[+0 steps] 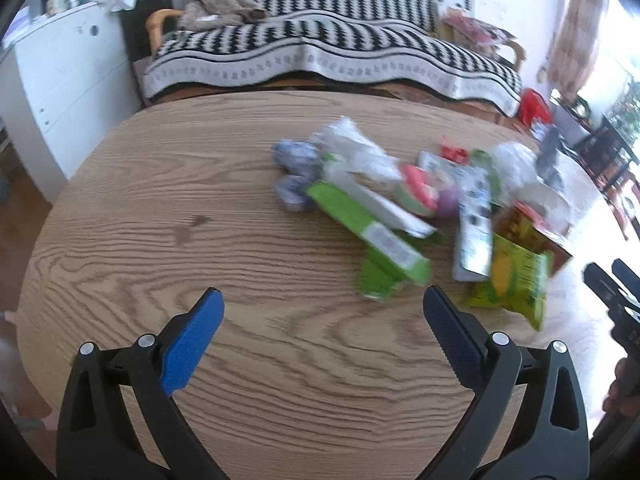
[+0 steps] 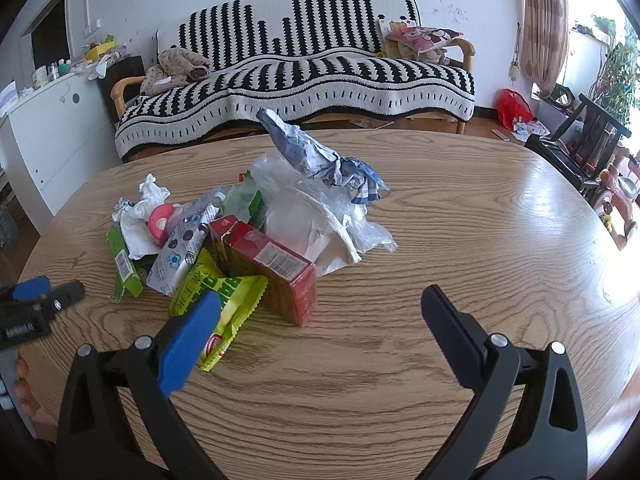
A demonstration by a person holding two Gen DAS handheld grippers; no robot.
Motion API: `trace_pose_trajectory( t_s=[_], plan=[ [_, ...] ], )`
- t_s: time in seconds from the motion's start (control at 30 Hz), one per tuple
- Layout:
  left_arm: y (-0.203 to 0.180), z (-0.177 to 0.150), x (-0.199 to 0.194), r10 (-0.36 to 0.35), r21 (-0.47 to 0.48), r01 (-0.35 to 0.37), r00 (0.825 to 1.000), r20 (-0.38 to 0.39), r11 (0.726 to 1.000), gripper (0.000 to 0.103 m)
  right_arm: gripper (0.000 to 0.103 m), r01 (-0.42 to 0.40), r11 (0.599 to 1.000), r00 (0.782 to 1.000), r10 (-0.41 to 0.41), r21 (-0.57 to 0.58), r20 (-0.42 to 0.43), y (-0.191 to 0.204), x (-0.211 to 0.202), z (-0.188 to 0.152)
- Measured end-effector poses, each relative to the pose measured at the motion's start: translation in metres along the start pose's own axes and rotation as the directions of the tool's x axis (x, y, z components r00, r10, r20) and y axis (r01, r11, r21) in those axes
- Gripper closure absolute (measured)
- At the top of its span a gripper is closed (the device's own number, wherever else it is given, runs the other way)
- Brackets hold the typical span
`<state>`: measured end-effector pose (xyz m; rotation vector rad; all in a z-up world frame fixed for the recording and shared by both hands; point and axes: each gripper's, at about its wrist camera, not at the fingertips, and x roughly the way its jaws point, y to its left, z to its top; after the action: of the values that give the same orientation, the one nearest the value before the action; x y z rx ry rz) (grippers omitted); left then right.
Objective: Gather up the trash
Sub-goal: 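Move both grippers toward the pile of trash on the table, then grasp the green box with the left gripper while the right grasps the red cigarette pack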
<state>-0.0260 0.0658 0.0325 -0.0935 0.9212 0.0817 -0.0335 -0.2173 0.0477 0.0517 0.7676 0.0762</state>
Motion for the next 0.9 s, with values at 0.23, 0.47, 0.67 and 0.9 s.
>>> trace_pose_trajectory(
  t_s=[0.23, 0.47, 0.67, 0.9],
  plan=[
    [0.017, -0.004, 0.007, 0.022, -0.030, -0.022, 1.000, -0.020, 0.999, 0.006, 0.006, 0.016, 1.000, 1.000, -0.016, 0.007, 0.017, -0.010, -0.001, 0.004],
    [-0.005, 0.001, 0.018, -0.026, -0.103, 0.021, 0.999, -0.043, 0.994, 0.006, 0.006, -0.056, 0.995, 0.998, 0.059, 0.087, -0.033, -0.014, 0.013, 0.010],
    [-0.028, 0.017, 0.052, 0.006, -0.107, -0.010, 0.999, -0.039, 0.994, 0.006, 0.008, -0.122, 0.989, 0.988, 0.128, 0.079, -0.084, -0.020, 0.038, 0.014],
    [-0.041, 0.024, 0.079, 0.028, -0.016, -0.029, 0.997, -0.073, 0.999, 0.007, 0.038, -0.266, 0.960, 0.951, 0.277, 0.092, -0.141, -0.024, 0.070, 0.013]
  ],
)
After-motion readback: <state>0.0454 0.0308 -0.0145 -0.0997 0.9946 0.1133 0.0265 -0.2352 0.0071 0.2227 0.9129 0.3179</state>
